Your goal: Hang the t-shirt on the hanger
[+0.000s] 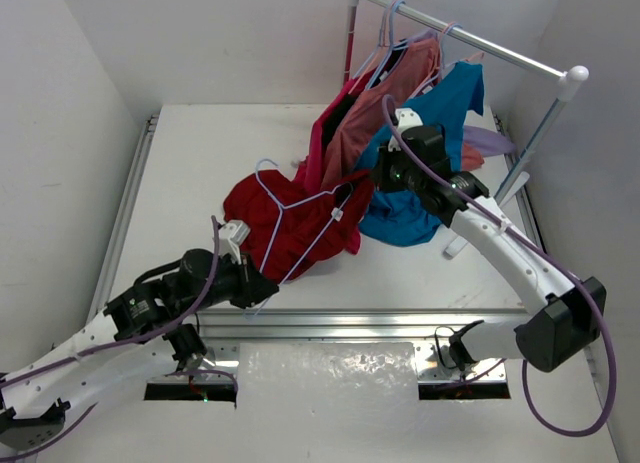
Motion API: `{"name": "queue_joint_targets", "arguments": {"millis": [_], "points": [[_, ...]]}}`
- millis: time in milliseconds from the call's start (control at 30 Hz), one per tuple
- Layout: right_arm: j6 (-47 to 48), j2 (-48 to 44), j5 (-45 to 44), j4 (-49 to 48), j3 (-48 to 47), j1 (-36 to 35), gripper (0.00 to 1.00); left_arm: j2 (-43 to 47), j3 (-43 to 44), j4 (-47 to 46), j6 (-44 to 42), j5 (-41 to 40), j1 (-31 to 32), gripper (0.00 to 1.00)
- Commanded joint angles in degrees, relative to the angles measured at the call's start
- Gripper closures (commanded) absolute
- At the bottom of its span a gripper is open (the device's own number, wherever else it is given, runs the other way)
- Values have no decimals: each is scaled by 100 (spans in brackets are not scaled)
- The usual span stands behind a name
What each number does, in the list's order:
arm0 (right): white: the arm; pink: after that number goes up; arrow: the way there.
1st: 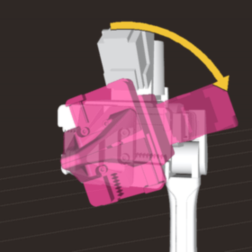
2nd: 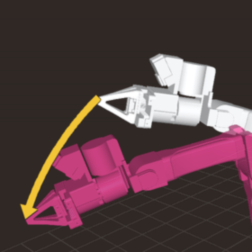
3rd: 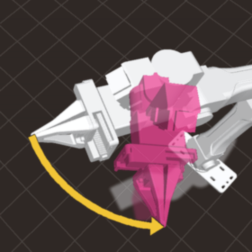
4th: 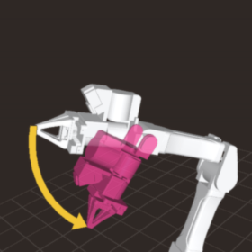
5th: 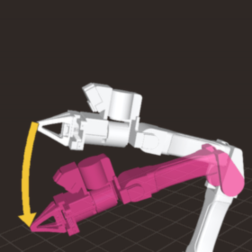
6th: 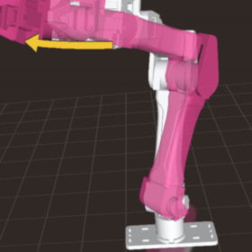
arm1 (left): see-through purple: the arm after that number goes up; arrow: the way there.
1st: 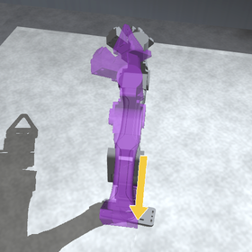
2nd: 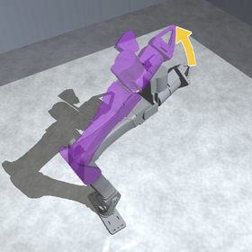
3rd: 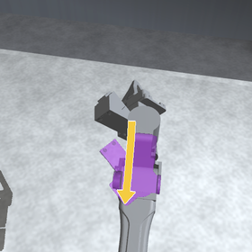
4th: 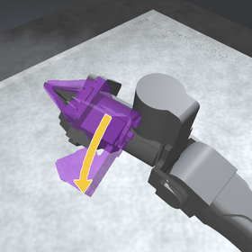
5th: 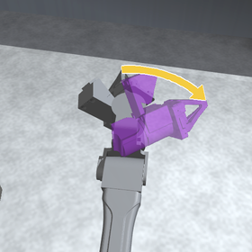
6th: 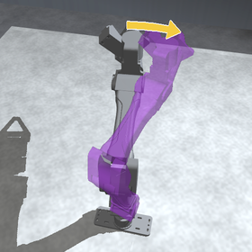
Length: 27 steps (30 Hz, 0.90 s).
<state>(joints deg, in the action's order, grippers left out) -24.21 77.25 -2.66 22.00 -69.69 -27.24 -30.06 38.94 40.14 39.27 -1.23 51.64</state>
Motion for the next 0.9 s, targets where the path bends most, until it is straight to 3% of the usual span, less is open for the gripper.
{"name": "queue_joint_targets", "arguments": {"millis": [0, 200, 367, 500, 633, 767, 867], "points": [[118, -184, 212, -38, -194, 26, 100, -70, 369, -480, -120, -115, -31, 100], [-5, 44, 1258, 278, -720, -9, 100, -377, 176, -1717, -419, 1018, -13, 100], [-312, -79, 2118, 489, -1213, -184, 100, -456, 228, -2579, -613, 1108, 13, 100], [-593, -228, 3871, 577, -1774, -360, 100, -553, 544, -3055, -981, 924, 13, 100], [-1287, -325, 5458, -27, -2258, -396, 100, -684, 1289, -3328, -1438, 1029, 13, 100], [-1474, -334, 5671, 163, -3181, -396, 100, -747, 1590, -3513, -1790, 1117, 22, 100], [-887, -351, 4672, 1129, -3630, -396, 100, -712, 1416, -3495, -1914, 1282, 13, 100]]}}
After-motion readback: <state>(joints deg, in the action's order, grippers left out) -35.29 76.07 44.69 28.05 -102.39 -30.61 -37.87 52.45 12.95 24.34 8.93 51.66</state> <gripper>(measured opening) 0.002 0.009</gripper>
